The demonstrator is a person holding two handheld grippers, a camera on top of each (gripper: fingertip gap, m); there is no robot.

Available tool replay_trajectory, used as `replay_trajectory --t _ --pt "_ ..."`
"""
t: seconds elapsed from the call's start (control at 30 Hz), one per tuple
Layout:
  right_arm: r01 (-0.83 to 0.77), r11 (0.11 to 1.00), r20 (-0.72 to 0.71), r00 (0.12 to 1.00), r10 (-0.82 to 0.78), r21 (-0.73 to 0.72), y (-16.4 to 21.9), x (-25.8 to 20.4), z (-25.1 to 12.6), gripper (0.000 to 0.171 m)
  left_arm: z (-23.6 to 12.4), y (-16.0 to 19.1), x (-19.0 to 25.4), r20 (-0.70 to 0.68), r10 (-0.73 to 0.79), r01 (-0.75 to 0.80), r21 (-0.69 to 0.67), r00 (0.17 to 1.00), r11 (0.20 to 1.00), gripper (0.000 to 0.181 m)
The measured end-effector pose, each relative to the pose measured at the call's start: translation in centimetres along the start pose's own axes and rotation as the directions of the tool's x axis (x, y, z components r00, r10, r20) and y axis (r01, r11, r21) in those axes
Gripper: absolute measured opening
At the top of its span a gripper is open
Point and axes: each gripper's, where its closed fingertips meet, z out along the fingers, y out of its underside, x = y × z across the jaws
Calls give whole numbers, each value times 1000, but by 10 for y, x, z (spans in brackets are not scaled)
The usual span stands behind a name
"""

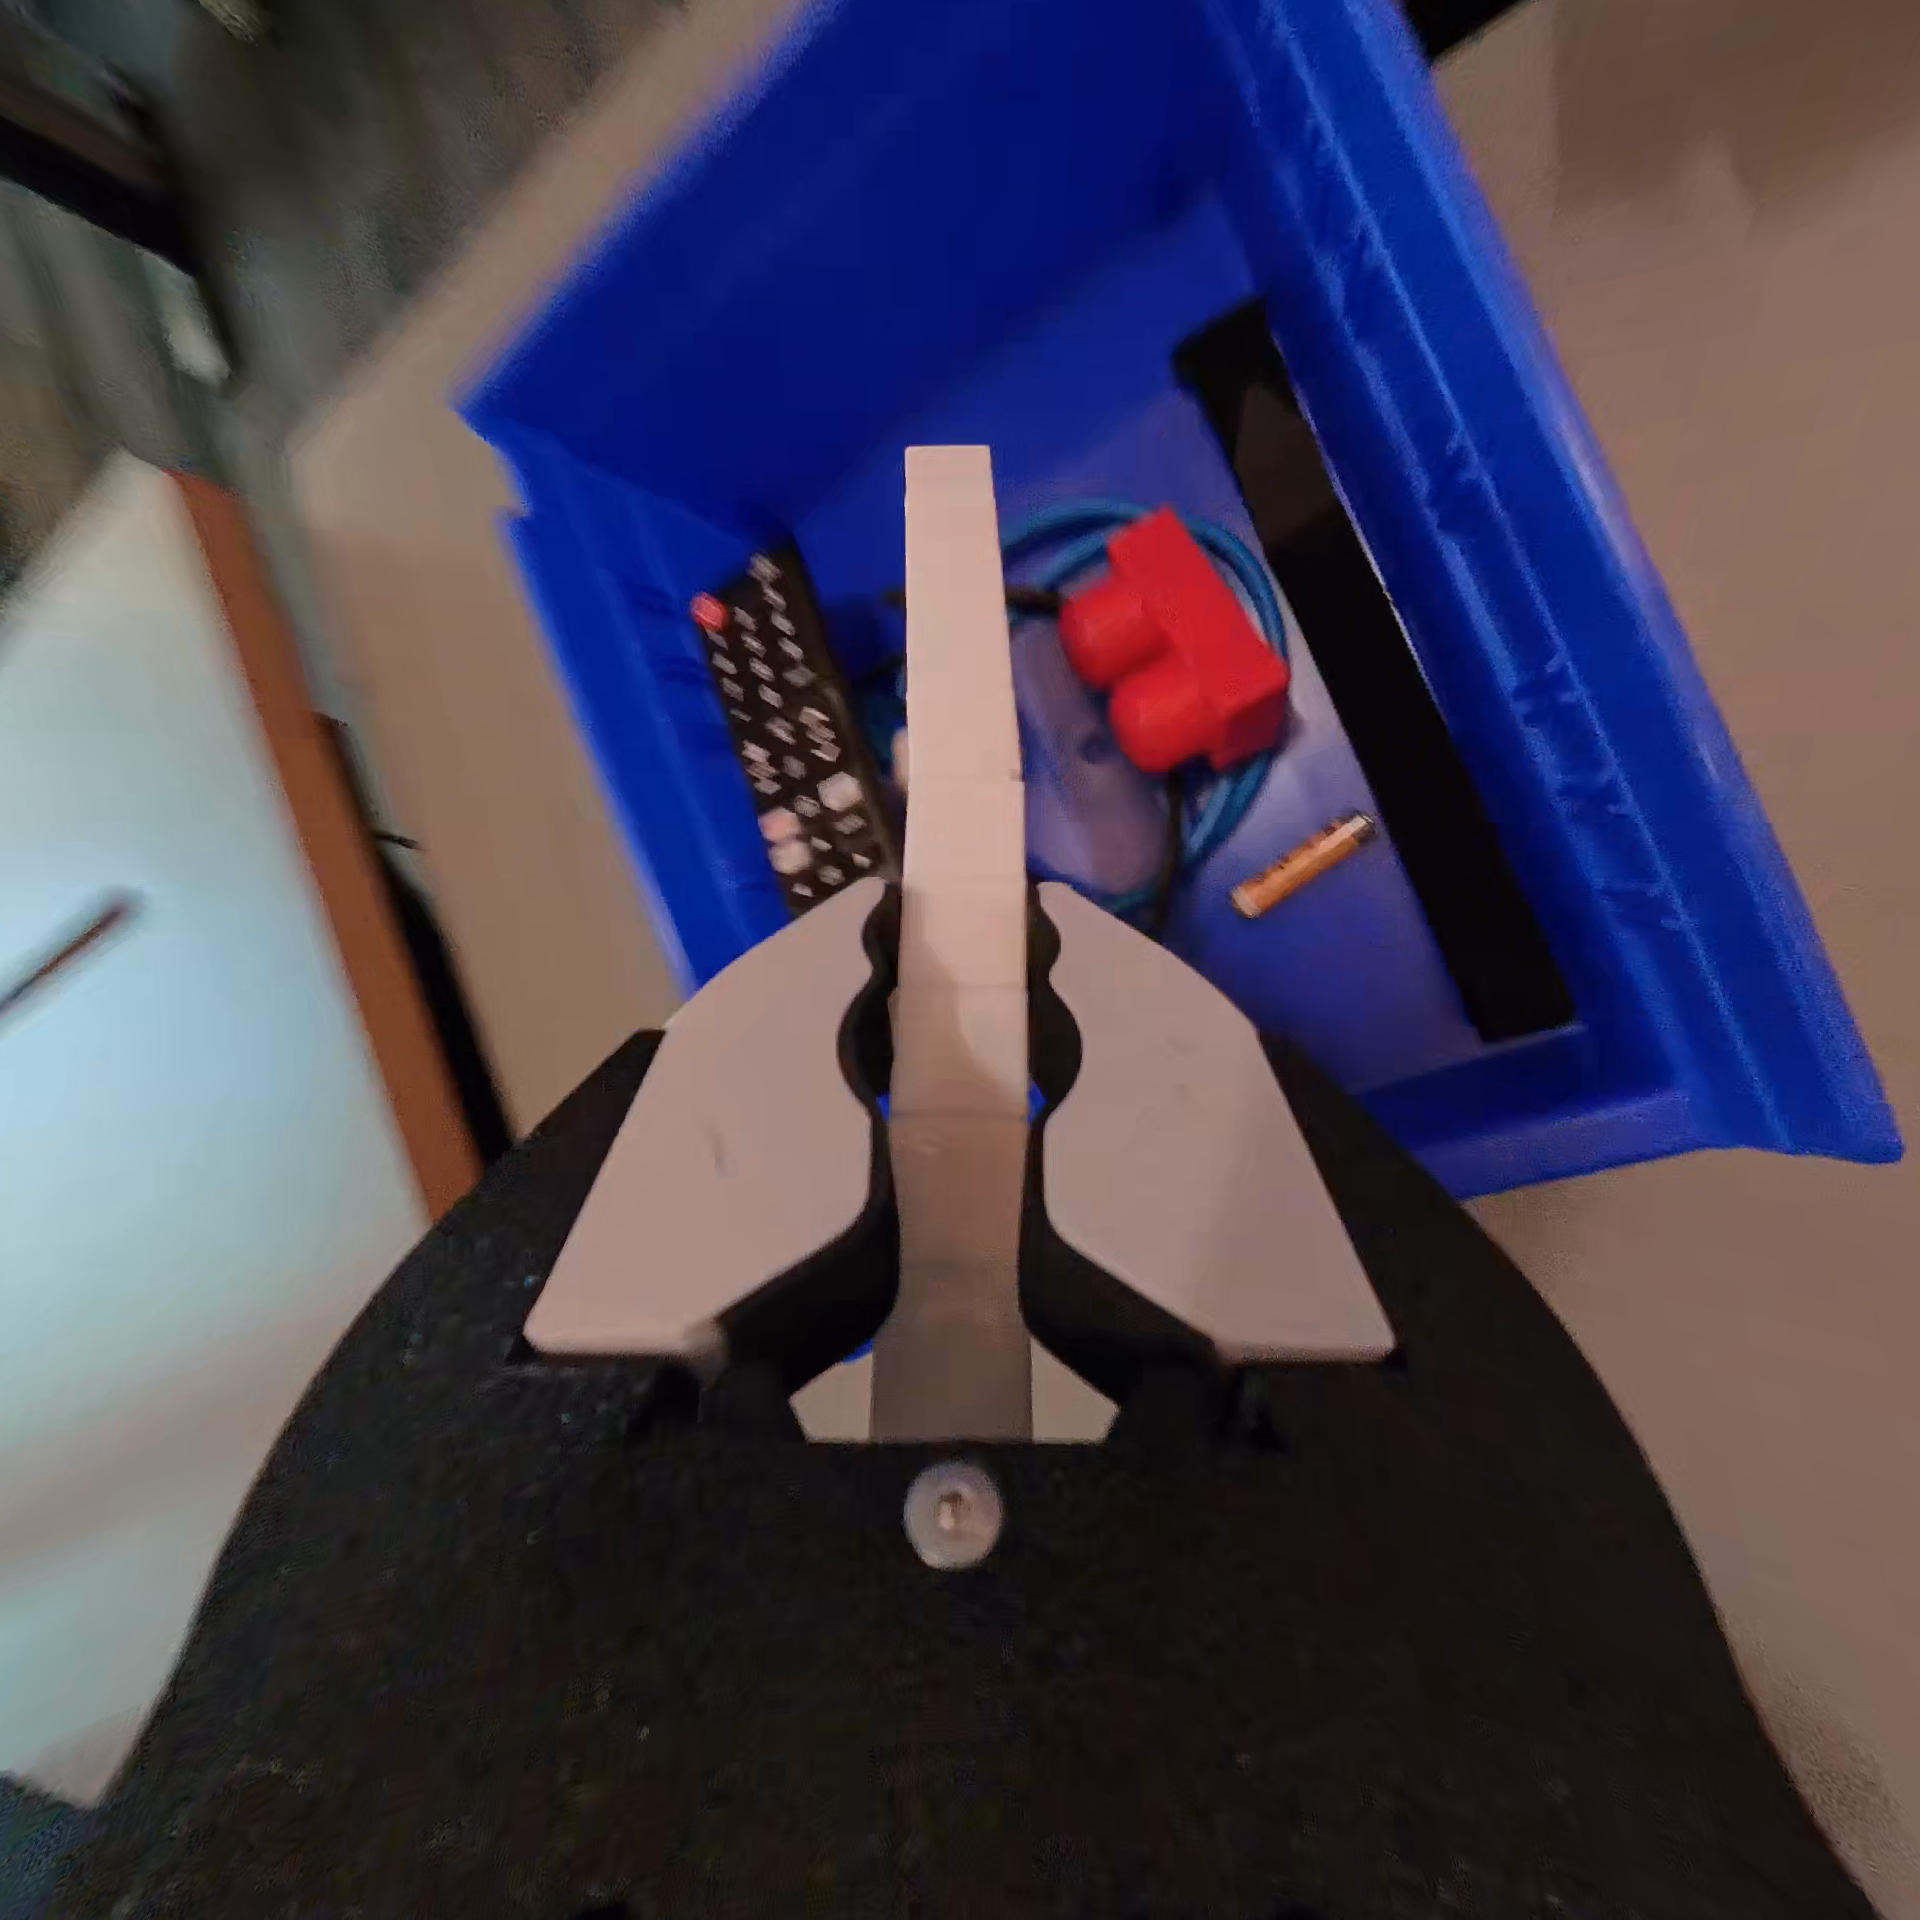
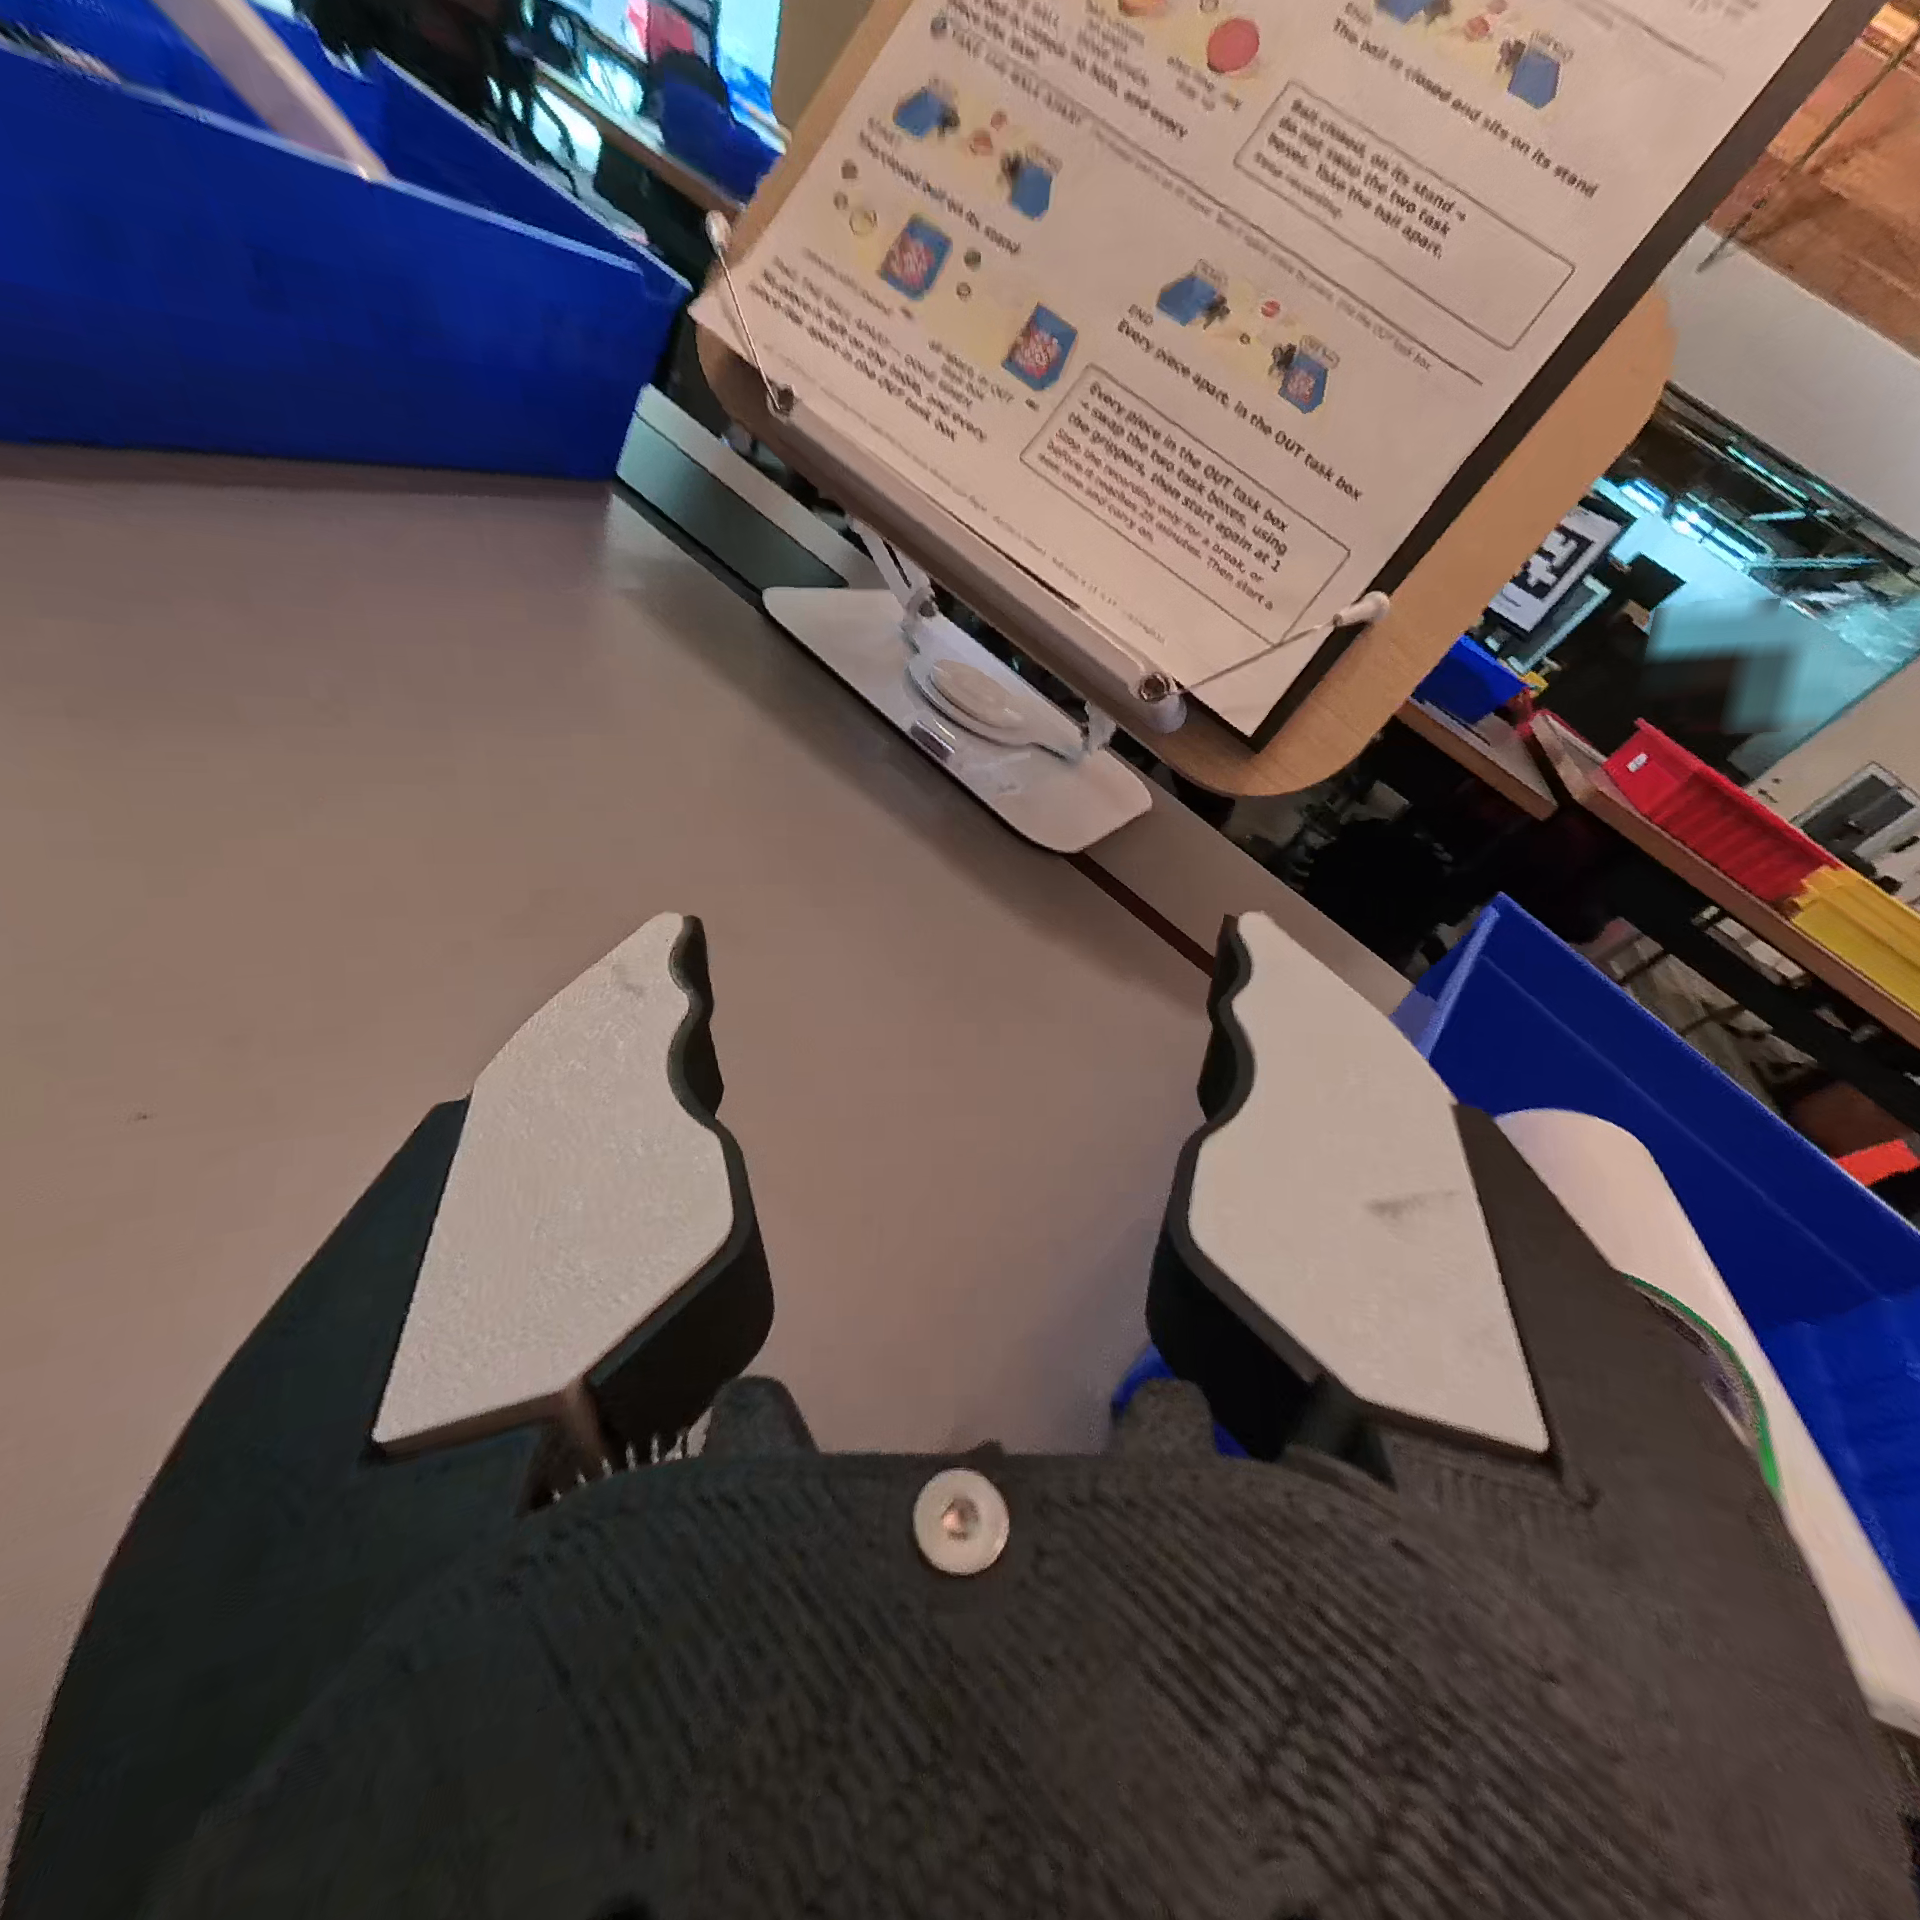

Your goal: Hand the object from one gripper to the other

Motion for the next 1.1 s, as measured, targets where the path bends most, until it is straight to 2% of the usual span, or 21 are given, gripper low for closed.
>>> replay_trajectory --t 0.03,0.17,0.27,0.4,0.7,0.8,0.87,0.93,1.03,1.1 --pt "-10 1000 11 1000 10 23 -4 -2 -1 92 -12 -8 -4 62 26 -29 50 998 998 22" --pt "-36 995 52 998 32 89 -14 -10 -2 93 -59 -37 -3 199 50 -100 251 979 963 22" --pt "-55 991 93 995 44 121 -19 -17 -3 93 -84 -52 6 228 38 -127 388 973 913 22" --pt "-124 980 138 985 103 155 -27 -21 -5 93 -106 -59 24 237 44 -158 491 971 857 22" --pt "-270 944 213 950 229 189 -33 -21 -8 88 -128 -66 84 83 115 -141 659 990 739 21" --pt "-362 908 297 909 293 213 -42 -29 -11 85 -141 -72 130 -60 194 -87 741 979 666 22" --pt "-453 863 400 850 343 222 -52 -40 -15 84 -150 -74 171 -224 270 11 788 937 616 22" --pt "-558 799 519 762 387 224 -64 -50 -22 80 -159 -75 212 -389 354 134 812 851 569 22" --pt "-706 677 651 616 444 206 -79 -57 -32 76 -171 -71 269 -590 497 318 787 637 528 22" --pt "-768 606 705 547 451 208 -87 -54 -39 74 -173 -67 295 -646 559 390 762 520 517 22"
